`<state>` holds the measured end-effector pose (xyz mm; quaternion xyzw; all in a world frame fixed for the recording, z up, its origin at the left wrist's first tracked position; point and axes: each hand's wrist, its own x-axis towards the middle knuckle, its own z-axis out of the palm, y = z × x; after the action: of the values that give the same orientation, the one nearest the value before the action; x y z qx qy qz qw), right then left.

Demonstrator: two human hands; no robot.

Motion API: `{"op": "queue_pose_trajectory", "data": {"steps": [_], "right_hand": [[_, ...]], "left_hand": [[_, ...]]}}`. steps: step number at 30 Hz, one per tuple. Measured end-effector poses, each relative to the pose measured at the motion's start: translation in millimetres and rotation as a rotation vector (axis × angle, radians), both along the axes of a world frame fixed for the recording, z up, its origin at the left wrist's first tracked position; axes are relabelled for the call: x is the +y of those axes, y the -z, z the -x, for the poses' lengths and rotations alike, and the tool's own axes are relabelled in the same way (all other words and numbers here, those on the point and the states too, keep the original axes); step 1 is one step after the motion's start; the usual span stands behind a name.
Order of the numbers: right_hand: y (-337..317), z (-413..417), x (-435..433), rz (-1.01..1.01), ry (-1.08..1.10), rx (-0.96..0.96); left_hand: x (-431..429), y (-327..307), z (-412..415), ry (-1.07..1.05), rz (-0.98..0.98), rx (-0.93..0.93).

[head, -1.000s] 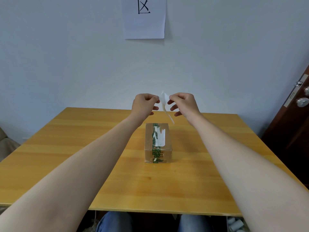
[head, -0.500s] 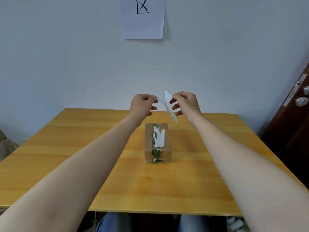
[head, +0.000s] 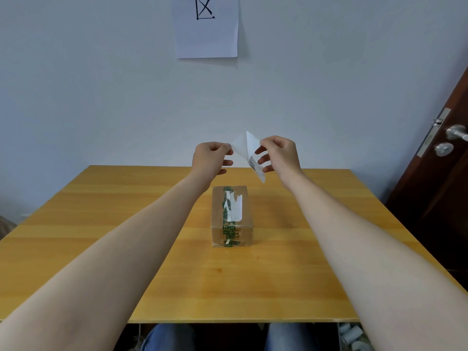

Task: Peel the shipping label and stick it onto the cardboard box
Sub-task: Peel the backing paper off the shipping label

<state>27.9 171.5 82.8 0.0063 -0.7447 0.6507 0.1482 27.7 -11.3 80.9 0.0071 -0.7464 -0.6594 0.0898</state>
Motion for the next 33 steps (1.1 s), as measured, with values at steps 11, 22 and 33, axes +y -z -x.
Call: {"op": "queue_pose_trajectory", "data": {"steps": [11,22,33], "right_hand": [[2.7,-0.1,14.5,0.06,0.031,-0.004],[5.2,3.2,20.6,0.103,0.041,-0.021],[11.1,4.3,26.2,0.153,0.074,-0.041]], "left_hand": [[2.3,3.0,3.6,0.005,-0.038,-0.012],[-1.0,8.9,9.3,-0.024,-0.076,-0.052],[-8.3,13.0,10.4,-0.054,-0.125,-0.074]]}}
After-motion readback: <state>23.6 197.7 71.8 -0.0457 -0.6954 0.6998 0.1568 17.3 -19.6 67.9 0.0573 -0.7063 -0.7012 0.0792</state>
